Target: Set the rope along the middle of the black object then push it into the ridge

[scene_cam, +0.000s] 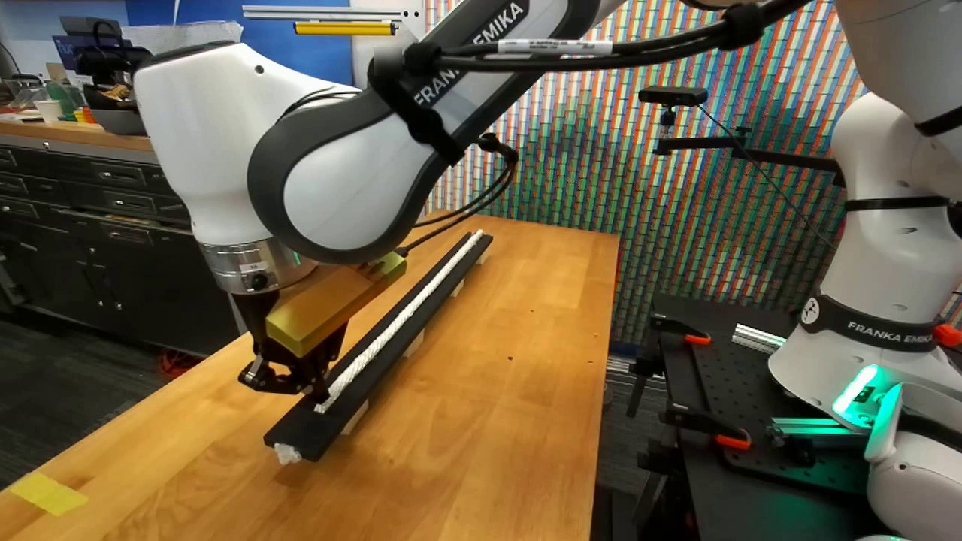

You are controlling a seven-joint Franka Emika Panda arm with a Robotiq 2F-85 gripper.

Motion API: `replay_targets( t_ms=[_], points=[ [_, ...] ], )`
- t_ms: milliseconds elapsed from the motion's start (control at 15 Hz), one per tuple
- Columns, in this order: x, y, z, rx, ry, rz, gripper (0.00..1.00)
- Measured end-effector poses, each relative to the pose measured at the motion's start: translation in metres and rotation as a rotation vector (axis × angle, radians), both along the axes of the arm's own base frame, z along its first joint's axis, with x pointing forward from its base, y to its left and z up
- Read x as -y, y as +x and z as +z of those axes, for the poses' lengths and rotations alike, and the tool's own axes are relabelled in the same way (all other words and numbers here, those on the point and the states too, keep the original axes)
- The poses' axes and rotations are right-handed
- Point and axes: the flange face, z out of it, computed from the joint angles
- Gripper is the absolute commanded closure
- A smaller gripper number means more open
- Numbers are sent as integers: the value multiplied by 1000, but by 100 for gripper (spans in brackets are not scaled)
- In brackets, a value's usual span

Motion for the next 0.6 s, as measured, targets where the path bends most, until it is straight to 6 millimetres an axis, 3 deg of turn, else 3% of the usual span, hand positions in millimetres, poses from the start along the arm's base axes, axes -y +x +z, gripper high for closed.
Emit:
replay_targets(
  t_ms=[600],
  points=[
    [15,0,-14,-19,-19,-19,99]
  ],
)
